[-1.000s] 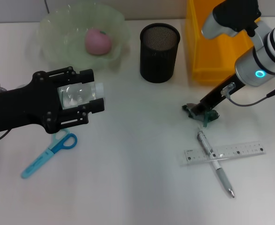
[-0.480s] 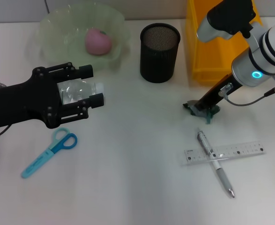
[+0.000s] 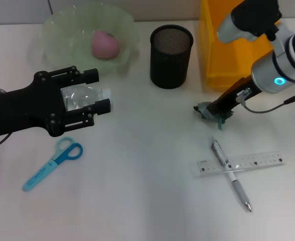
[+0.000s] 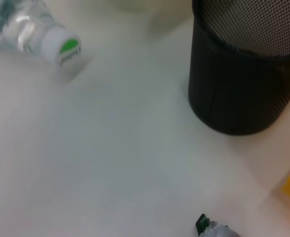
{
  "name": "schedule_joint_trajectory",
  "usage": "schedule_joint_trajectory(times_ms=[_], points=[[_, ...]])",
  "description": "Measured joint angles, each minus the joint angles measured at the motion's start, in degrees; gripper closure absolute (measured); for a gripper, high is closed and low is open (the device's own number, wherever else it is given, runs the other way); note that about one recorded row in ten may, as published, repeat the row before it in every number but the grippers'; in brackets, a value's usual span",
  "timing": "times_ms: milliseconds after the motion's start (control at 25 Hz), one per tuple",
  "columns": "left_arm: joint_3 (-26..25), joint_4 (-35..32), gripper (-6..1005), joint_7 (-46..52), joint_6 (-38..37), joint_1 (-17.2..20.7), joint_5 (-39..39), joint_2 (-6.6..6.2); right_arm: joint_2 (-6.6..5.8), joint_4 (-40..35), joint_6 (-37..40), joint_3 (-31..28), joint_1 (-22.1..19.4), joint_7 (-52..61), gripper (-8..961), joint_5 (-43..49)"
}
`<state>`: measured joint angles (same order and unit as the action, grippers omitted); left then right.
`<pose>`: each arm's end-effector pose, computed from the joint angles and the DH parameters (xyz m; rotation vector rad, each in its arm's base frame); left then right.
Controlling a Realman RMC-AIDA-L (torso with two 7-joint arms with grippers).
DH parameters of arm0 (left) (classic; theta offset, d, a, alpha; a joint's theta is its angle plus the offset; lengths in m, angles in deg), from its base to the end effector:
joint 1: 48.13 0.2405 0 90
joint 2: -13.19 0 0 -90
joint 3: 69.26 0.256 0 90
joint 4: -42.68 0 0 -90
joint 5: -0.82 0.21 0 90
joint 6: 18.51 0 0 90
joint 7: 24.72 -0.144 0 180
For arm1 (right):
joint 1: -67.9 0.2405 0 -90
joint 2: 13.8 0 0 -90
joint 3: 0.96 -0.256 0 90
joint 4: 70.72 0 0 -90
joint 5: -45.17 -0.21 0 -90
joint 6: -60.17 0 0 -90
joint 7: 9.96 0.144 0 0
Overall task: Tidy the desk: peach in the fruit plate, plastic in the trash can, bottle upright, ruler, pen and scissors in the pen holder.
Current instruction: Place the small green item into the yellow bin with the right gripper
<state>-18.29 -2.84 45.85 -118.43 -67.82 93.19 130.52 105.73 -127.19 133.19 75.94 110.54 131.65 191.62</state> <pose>-0.2498 0.2898 0.0353 -2.6758 -0.2657 -1.0079 0.1909 0.3935 -0.0370 -2.5854 0.9184 -0.3914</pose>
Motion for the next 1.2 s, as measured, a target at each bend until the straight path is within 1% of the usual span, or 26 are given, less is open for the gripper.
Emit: schedule_joint_trajectory(times_ms=[40,80,120,160,200,240,280,320,400,440,480,560,600,640,680,720,800,840,880,1000,1040,1080,1120,1160,1200], points=[[0.0,0.0,318,0.0,0.0,0.0,0.0,0.00,-0.06,-2.8,0.4,0.0,-2.1,-0.5,953,-1.9],[0.0,0.0,318,0.0,0.0,0.0,0.0,0.00,-0.06,-2.8,0.4,0.0,-2.1,-0.5,953,-1.9],[0.0,0.0,318,0.0,0.0,0.0,0.0,-0.04,-0.15,-5.4,0.8,-0.1,-4.4,-1.5,953,-3.8],[0.0,0.0,318,0.0,0.1,0.0,0.0,-0.04,-0.15,-5.4,0.8,-0.1,-4.4,-1.5,953,-3.8],[0.0,0.0,318,0.0,0.1,0.0,0.0,-0.04,-0.19,-7.0,1.0,-0.2,-5.7,-2.1,954,-5.0],[0.0,0.0,318,0.0,0.1,0.0,0.0,-0.05,-0.23,-11.2,1.1,-0.6,-9.3,-3.5,954,-8.3],[0.0,0.0,318,0.0,0.1,0.0,0.0,-0.05,-0.23,-11.2,1.1,-0.6,-9.3,-3.5,954,-8.3],[0.0,0.0,318,0.0,0.3,0.0,0.0,-0.06,-0.24,-12.5,1.0,-0.7,-10.5,-4.1,954,-9.6],[0.0,0.0,318,0.0,0.4,0.0,0.0,-0.07,-0.24,-15.2,0.7,-0.9,-13.6,-6.3,950,-13.7],[0.0,0.0,318,0.0,0.5,0.0,0.0,-0.08,-0.19,-17.1,0.0,-1.3,-16.6,-8.9,948,-18.1],[0.0,0.0,318,0.0,0.5,0.0,0.0,-0.08,-0.19,-17.1,0.0,-1.3,-16.6,-8.9,946,-18.1],[0.0,0.0,318,0.0,0.9,0.0,0.0,-0.09,-0.14,-18.0,-1.1,-2.4,-19.6,-12.7,942,-24.4],[0.0,0.0,318,0.0,0.9,0.0,0.0,-0.10,-0.13,-18.0,-1.5,-3.2,-20.8,-14.9,939,-27.7],[0.0,0.0,318,0.0,1.0,0.0,0.0,-0.10,-0.12,-17.1,-2.1,-5.2,-23.2,-20.1,937,-35.3],[0.0,0.0,318,0.0,1.0,0.0,0.0,-0.10,-0.12,-16.4,-2.3,-6.0,-24.1,-22.3,935,-38.5],[0.0,0.0,318,0.0,1.0,0.0,0.0,-0.10,-0.12,-16.4,-2.3,-6.0,-24.1,-22.3,933,-38.5],[0.0,0.0,318,0.0,1.2,0.0,0.0,-0.09,-0.11,-14.2,-2.4,-7.9,-25.6,-27.6,929,-45.3],[0.0,0.0,317,0.0,1.5,0.0,0.0,-0.09,-0.07,-11.3,-2.5,-9.4,-26.7,-32.6,927,-51.0],[0.0,0.0,317,0.0,1.5,0.0,0.0,-0.09,-0.07,-11.3,-2.5,-9.4,-26.7,-32.6,925,-51.0],[0.0,0.0,317,-0.1,1.8,0.0,0.0,-0.09,-0.11,-6.9,-2.5,-11.5,-27.4,-39.1,919,-58.2],[0.0,0.0,317,-0.3,1.9,0.0,0.0,-0.09,-0.13,-4.4,-2.5,-14.1,-27.4,-41.7,917,-60.8],[0.0,0.0,317,-0.3,1.9,0.0,0.0,-0.09,-0.13,-4.4,-2.5,-14.1,-27.4,-41.7,915,-60.8],[0.0,0.0,317,-0.4,1.9,0.0,0.0,-0.09,-0.13,-3.1,-2.6,-17.4,-27.0,-42.7,912,-61.5],[0.0,0.0,317,-0.5,1.9,0.0,0.0,-0.09,-0.13,-3.1,-2.6,-17.4,-27.0,-42.7,910,-61.5],[0.0,0.0,317,-0.6,1.9,0.0,0.0,-0.09,-0.12,-2.8,-2.7,-19.2,-26.8,-43.1,908,-61.7]])
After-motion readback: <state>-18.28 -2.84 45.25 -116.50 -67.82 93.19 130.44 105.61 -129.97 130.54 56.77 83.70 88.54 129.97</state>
